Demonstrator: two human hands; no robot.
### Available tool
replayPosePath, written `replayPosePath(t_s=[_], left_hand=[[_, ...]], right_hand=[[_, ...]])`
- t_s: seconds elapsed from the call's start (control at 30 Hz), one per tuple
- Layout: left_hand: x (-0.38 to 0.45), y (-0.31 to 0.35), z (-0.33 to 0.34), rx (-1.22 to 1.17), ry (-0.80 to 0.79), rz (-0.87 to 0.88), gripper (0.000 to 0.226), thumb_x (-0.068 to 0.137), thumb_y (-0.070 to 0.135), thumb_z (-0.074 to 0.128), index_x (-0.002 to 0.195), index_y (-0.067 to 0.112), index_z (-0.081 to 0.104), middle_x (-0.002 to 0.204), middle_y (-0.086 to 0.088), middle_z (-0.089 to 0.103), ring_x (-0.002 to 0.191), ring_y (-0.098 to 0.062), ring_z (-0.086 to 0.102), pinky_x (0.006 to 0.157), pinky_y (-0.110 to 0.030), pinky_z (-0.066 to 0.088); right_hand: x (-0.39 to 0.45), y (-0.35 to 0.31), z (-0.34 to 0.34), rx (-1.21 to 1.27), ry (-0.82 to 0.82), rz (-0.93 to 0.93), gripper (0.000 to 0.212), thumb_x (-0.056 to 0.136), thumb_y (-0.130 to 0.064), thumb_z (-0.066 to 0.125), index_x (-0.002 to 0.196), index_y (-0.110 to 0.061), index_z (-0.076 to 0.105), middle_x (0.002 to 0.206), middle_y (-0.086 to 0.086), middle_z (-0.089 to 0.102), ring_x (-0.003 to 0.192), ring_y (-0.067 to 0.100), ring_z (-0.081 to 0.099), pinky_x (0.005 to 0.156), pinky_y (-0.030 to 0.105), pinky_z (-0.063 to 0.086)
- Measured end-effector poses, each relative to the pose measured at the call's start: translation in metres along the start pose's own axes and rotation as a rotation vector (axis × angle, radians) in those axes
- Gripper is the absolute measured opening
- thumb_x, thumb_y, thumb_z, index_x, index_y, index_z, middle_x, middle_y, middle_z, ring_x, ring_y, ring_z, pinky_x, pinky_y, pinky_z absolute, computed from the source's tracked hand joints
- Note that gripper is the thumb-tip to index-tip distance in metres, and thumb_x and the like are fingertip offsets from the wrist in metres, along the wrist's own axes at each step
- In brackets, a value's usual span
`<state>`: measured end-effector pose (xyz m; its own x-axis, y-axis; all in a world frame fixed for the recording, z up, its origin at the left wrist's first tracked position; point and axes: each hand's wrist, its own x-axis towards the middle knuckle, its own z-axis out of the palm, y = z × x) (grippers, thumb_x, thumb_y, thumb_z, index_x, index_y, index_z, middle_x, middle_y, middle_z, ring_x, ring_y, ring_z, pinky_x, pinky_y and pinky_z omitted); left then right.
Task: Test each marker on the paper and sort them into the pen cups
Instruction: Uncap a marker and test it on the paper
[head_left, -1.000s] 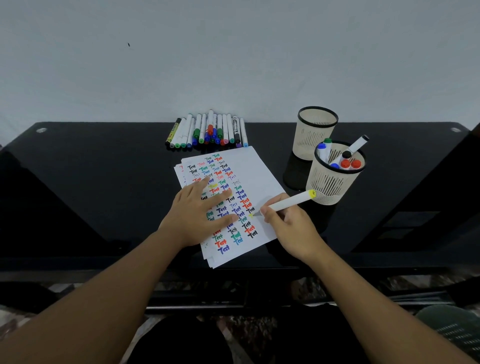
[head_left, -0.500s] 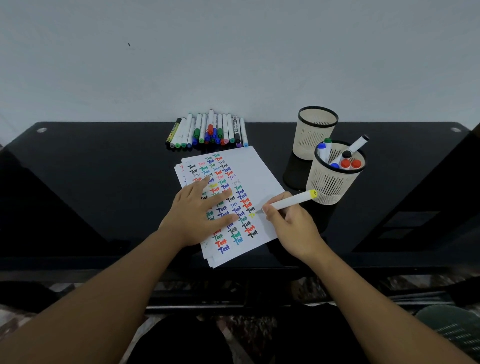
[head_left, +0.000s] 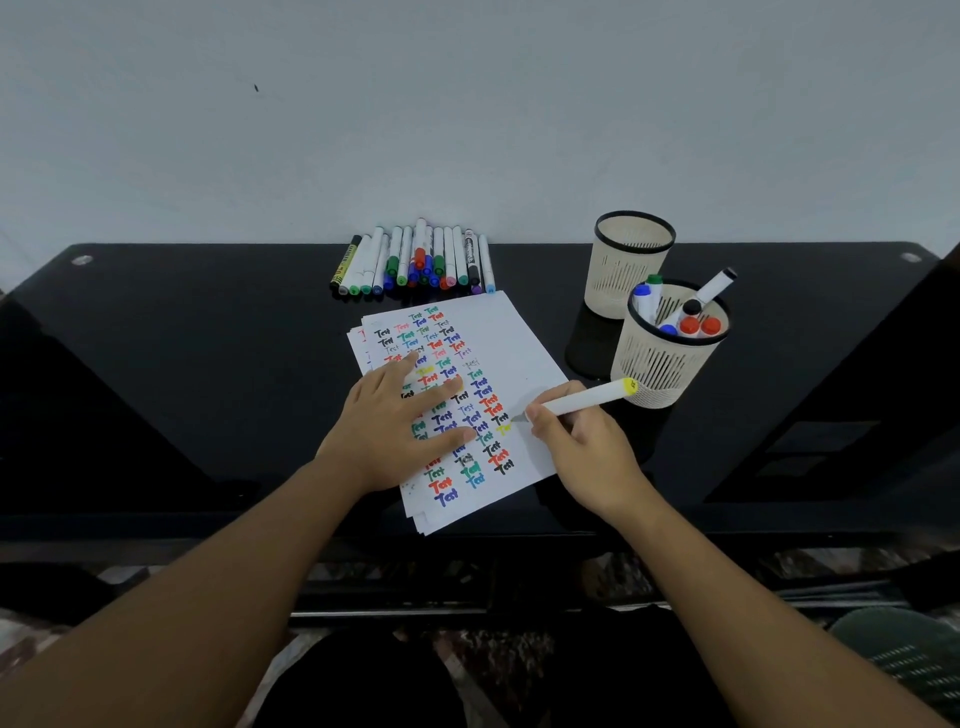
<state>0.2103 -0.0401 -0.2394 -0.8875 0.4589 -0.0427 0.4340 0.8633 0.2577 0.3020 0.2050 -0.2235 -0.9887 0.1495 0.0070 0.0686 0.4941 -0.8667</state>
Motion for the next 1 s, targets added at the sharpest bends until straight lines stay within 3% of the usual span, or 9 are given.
replayPosePath(t_s=[0.2, 0.3, 0.4, 0.6, 0.7, 0.87, 1.0], left_hand=[[0.0001, -0.0002, 0.0004, 0.009, 0.011, 0.002, 0.079, 0.078, 0.096, 0.025, 0.15, 0.063, 0.022, 0.17, 0.007, 0.001, 0.155, -0.019, 0.001, 0.126, -0.048, 0.003], [-0.0006, 0.0015, -0.0009, 0.01, 0.004, 0.001, 0.08, 0.078, 0.095, 0.025, 0.151, 0.062, 0.022, 0.17, 0.007, 0.0, 0.155, -0.019, 0.0, 0.126, -0.047, 0.002], [-0.0017, 0.0017, -0.0014, 0.008, 0.005, 0.001, 0.085, 0.074, 0.098, 0.019, 0.151, 0.062, 0.023, 0.17, 0.007, 0.0, 0.155, -0.019, -0.001, 0.126, -0.046, 0.002], [0.0001, 0.0011, -0.0017, 0.012, -0.007, -0.004, 0.08, 0.078, 0.096, 0.025, 0.151, 0.062, 0.021, 0.17, 0.008, -0.001, 0.155, -0.019, -0.001, 0.126, -0.048, 0.002], [-0.0015, 0.0032, -0.0038, -0.032, 0.0, -0.014, 0.076, 0.08, 0.092, 0.033, 0.15, 0.062, 0.023, 0.17, 0.007, -0.002, 0.156, -0.02, 0.0, 0.126, -0.048, 0.003], [-0.0055, 0.0064, -0.0064, -0.186, 0.185, -0.055, 0.074, 0.094, 0.07, 0.048, 0.156, 0.055, 0.011, 0.169, 0.001, 0.007, 0.154, -0.023, 0.008, 0.125, -0.05, 0.013], [-0.0057, -0.002, 0.0016, -0.204, 0.413, -0.191, 0.062, 0.098, 0.043, 0.057, 0.154, 0.027, 0.04, 0.147, -0.004, 0.039, 0.136, -0.025, 0.031, 0.114, -0.049, 0.036]], right_hand=[[-0.0005, -0.0021, -0.0003, -0.095, -0.002, -0.043, 0.011, 0.107, -0.037, 0.053, 0.103, -0.027, 0.055, 0.094, -0.012, 0.064, 0.087, 0.006, 0.062, 0.068, 0.024, 0.046], [-0.0004, -0.0036, -0.0008, -0.1, -0.003, -0.038, 0.012, 0.107, -0.037, 0.054, 0.101, -0.027, 0.054, 0.09, -0.012, 0.063, 0.084, 0.002, 0.061, 0.062, 0.017, 0.04], [-0.0015, -0.0041, -0.0013, -0.042, 0.0, -0.024, 0.011, 0.107, -0.035, 0.055, 0.1, -0.026, 0.057, 0.091, -0.012, 0.064, 0.086, -0.007, 0.059, 0.061, 0.011, 0.043], [-0.0015, -0.0034, 0.0004, -0.074, -0.005, -0.036, 0.012, 0.107, -0.038, 0.054, 0.107, -0.026, 0.058, 0.096, -0.012, 0.066, 0.09, 0.006, 0.063, 0.072, 0.025, 0.05], [-0.001, -0.0033, 0.0008, -0.014, 0.02, -0.036, 0.01, 0.107, -0.035, 0.055, 0.104, -0.026, 0.058, 0.092, -0.013, 0.065, 0.087, -0.002, 0.062, 0.069, 0.019, 0.048], [0.0009, -0.0015, -0.0034, 0.307, 0.099, -0.075, 0.011, 0.105, -0.031, 0.059, 0.115, -0.034, 0.06, 0.097, -0.002, 0.069, 0.093, 0.008, 0.067, 0.085, 0.024, 0.054], [-0.0011, -0.001, -0.0018, 0.306, 0.067, -0.074, 0.013, 0.107, -0.024, 0.057, 0.112, -0.032, 0.066, 0.084, 0.002, 0.07, 0.087, 0.014, 0.068, 0.094, 0.04, 0.055]])
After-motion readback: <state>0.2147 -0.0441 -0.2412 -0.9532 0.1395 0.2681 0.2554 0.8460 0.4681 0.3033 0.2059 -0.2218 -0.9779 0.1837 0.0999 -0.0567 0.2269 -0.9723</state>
